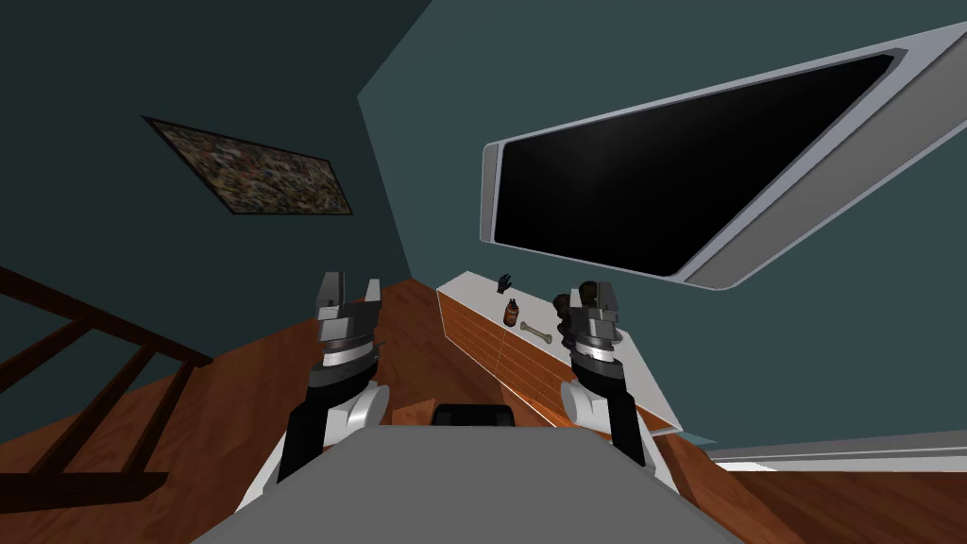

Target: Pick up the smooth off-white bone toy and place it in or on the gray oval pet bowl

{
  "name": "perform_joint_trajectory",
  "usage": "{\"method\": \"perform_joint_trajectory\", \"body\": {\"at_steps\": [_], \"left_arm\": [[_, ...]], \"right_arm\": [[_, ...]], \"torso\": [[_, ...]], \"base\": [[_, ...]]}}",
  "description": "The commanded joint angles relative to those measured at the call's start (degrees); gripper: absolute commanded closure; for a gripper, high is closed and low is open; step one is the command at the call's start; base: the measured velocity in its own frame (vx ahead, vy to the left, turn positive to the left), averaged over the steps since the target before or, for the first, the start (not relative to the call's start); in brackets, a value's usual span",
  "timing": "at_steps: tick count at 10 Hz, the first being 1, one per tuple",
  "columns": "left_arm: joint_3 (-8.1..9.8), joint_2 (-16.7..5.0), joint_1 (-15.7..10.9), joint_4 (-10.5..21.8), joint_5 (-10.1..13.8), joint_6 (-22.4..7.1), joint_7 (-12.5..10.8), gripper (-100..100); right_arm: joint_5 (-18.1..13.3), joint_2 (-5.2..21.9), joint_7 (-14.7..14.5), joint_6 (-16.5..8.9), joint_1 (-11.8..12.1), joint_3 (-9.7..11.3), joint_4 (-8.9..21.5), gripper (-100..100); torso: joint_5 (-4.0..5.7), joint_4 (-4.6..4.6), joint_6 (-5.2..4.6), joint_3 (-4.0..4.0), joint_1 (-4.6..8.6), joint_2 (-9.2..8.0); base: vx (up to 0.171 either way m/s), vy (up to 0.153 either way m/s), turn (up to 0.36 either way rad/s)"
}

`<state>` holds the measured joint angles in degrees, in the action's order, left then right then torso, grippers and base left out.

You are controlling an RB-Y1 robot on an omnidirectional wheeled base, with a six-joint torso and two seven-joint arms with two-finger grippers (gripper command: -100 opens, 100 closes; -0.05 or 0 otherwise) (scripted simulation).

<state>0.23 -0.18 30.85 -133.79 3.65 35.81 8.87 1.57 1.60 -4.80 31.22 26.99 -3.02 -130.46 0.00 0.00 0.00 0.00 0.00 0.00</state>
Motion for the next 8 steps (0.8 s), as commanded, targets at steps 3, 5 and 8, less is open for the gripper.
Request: {"method": "perform_joint_trajectory", "body": {"at_steps": [3, 5, 8], "left_arm": [[0.00, 0.0, 0.0, 0.0, 0.0, 0.0, 0.0, 0], [0.00, 0.0, 0.0, 0.0, 0.0, 0.0, 0.0, 0], [0.00, 0.0, 0.0, 0.0, 0.0, 0.0, 0.0, 0]], "right_arm": [[-1.5, 4.7, -0.8, -0.1, -0.3, 0.0, 2.0, -100], [-3.1, 8.3, -1.6, -0.2, -0.7, -0.1, 3.9, -100], [-5.0, 12.9, -2.7, -0.3, -1.2, -0.3, 6.3, -100]], "torso": [[-0.01, 0.00, 0.00, 0.01, -0.03, -0.01], [-0.01, 0.00, 0.00, 0.01, -0.07, -0.01], [-0.02, -0.01, 0.00, 0.02, -0.07, -0.03]], "base": [[-0.004, 0.014, 0.012], [-0.005, 0.027, 0.014], [-0.008, 0.025, 0.007]]}}
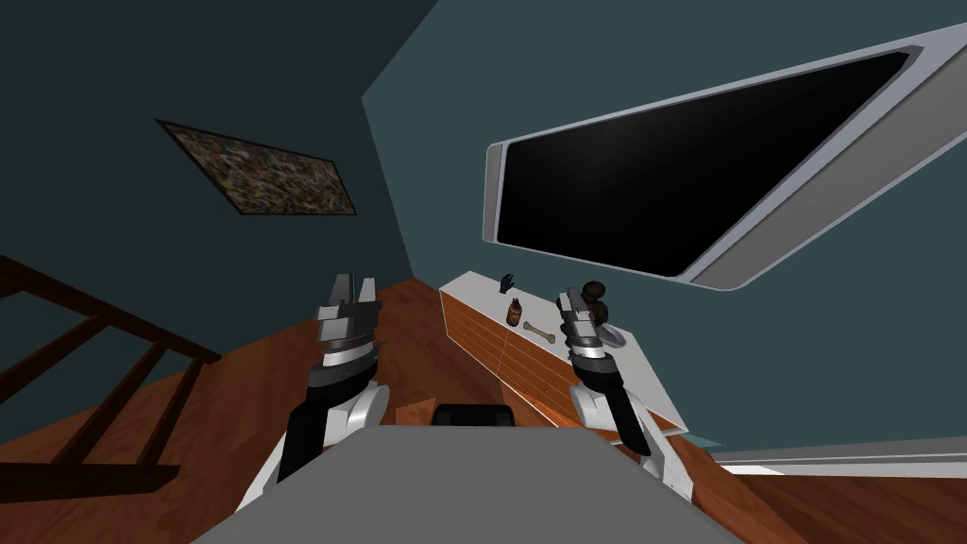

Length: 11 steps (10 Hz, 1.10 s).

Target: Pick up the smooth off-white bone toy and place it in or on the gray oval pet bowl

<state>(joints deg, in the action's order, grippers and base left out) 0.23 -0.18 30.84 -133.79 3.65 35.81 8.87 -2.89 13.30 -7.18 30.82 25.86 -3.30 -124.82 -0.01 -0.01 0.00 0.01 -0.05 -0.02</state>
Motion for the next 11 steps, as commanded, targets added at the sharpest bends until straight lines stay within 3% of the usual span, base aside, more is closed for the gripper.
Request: {"method": "perform_joint_trajectory", "body": {"at_steps": [1, 6, 11], "left_arm": [[0.00, 0.0, 0.0, 0.0, 0.0, 0.0, 0.0, 0], [0.00, 0.0, 0.0, 0.0, 0.0, 0.0, 0.0, 0], [0.00, 0.0, 0.0, 0.0, 0.0, 0.0, 0.0, 0]], "right_arm": [[-1.6, 2.9, -0.9, 0.0, -0.4, -0.1, 2.0, -100], [-5.1, 11.1, -2.8, -0.2, -1.3, -0.5, 6.1, -100], [-7.6, 17.2, -4.1, -0.4, -2.0, -0.7, 9.1, -100]], "torso": [[0.00, 0.00, 0.00, 0.00, 0.00, 0.00], [-0.01, -0.01, 0.00, 0.02, -0.03, -0.02], [0.00, 0.00, 0.00, 0.00, -0.02, 0.00]], "base": [[-0.012, 0.027, 0.009], [-0.012, 0.025, 0.002], [-0.008, 0.020, 0.004]]}}
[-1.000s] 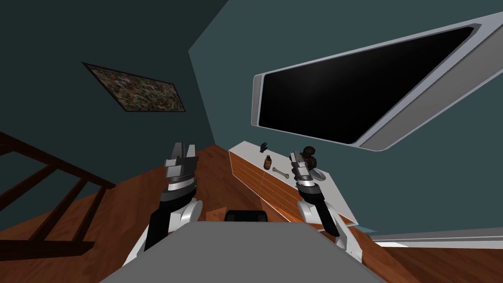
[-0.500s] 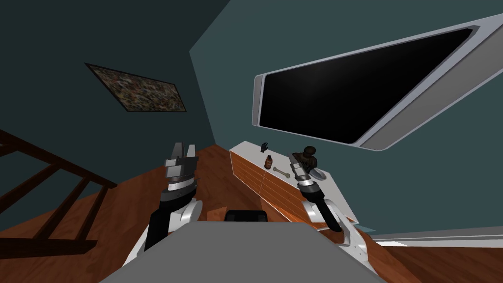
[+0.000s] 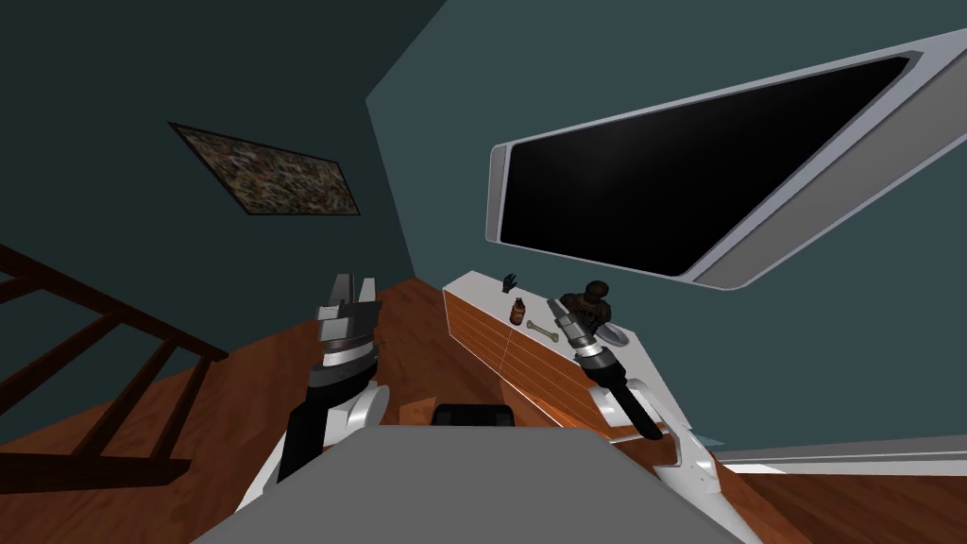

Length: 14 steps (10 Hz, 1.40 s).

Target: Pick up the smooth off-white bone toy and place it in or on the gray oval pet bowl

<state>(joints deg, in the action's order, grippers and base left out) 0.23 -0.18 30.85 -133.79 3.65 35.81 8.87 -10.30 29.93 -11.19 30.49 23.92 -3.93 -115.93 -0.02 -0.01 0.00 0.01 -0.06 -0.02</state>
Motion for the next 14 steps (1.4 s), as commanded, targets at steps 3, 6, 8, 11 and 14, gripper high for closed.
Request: {"method": "perform_joint_trajectory", "body": {"at_steps": [3, 6, 8, 11, 14], "left_arm": [[0.00, 0.0, 0.0, 0.0, 0.0, 0.0, 0.0, 0], [0.00, 0.0, 0.0, 0.0, 0.0, 0.0, 0.0, 0], [0.00, 0.0, 0.0, 0.0, 0.0, 0.0, 0.0, 0], [0.00, 0.0, 0.0, 0.0, 0.0, 0.0, 0.0, 0], [0.00, 0.0, 0.0, 0.0, 0.0, 0.0, 0.0, 0]], "right_arm": [[-2.8, 5.6, -1.4, -0.4, -0.7, 0.0, 3.5, -100], [-4.2, 8.9, -2.0, -0.5, -0.9, 0.1, 5.2, -100], [-6.9, 13.0, -3.2, -0.9, -1.3, 0.5, 8.5, -100], [-9.8, 17.8, -4.2, -1.5, -1.5, 1.4, 12.6, -100], [-11.2, 21.1, -4.7, -1.8, -1.5, 2.0, 15.5, -100]], "torso": [[0.00, 0.00, 0.00, -0.01, 0.01, 0.02], [0.00, 0.00, 0.01, -0.01, -0.02, 0.02], [0.00, 0.01, 0.00, -0.01, -0.01, 0.03], [0.00, 0.02, 0.01, -0.04, -0.04, 0.07], [-0.01, 0.02, 0.01, -0.06, -0.06, 0.11]], "base": [[-0.004, 0.020, 0.015], [-0.004, 0.022, 0.018], [0.001, 0.030, 0.065], [0.012, 0.033, 0.069], [0.017, 0.030, 0.060]]}}
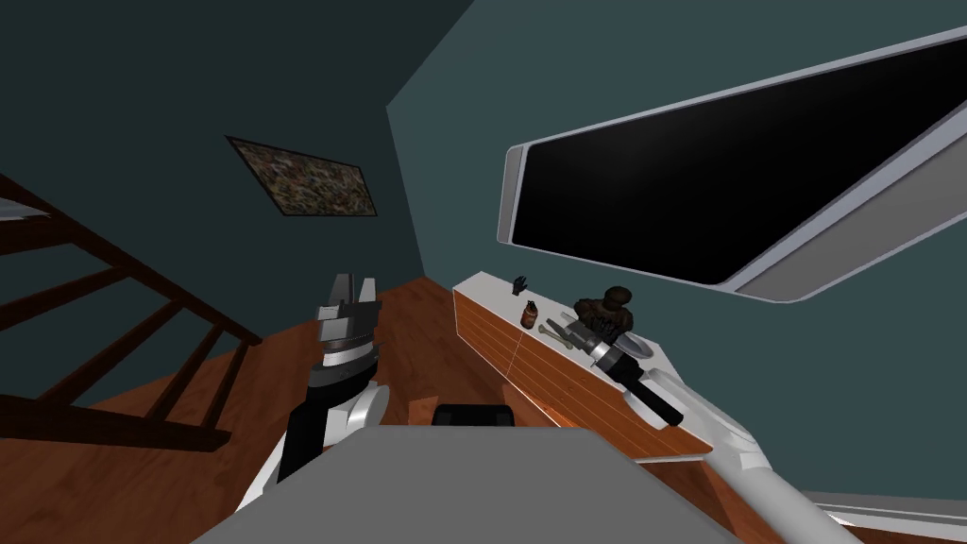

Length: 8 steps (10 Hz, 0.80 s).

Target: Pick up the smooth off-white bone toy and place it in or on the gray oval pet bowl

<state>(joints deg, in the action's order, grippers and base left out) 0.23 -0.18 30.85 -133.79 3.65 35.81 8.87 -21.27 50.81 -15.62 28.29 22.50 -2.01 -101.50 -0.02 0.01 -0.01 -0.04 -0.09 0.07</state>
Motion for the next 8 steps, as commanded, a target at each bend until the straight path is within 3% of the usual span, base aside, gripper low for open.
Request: {"method": "perform_joint_trajectory", "body": {"at_steps": [1, 2, 5, 8], "left_arm": [[0.00, 0.0, 0.0, 0.0, 0.0, 0.0, 0.0, 0], [0.00, 0.0, 0.0, 0.0, 0.0, 0.0, 0.0, 0], [0.00, 0.0, 0.0, 0.0, 0.0, 0.0, 0.0, 0], [0.00, 0.0, 0.0, 0.0, 0.0, 0.0, 0.0, 0]], "right_arm": [[-1.7, 2.3, -0.7, 0.1, 0.0, 0.8, 2.9, -100], [-1.7, 2.3, -0.7, 0.1, 0.0, 0.8, 3.4, -100], [-4.6, 6.0, -1.5, -0.6, 0.4, 2.5, 7.3, -100], [-7.4, 9.2, -2.2, -1.5, 0.9, 4.6, 13.5, -100]], "torso": [[0.00, 0.00, 0.00, 0.00, 0.00, 0.00], [0.00, 0.00, 0.02, -0.01, 0.00, 0.02], [0.01, 0.01, 0.00, -0.02, 0.00, 0.03], [-0.01, 0.02, -0.02, -0.04, -0.03, 0.07]], "base": [[0.023, 0.027, 0.123], [0.019, 0.017, 0.054], [0.028, 0.029, 0.101], [0.040, 0.040, 0.155]]}}
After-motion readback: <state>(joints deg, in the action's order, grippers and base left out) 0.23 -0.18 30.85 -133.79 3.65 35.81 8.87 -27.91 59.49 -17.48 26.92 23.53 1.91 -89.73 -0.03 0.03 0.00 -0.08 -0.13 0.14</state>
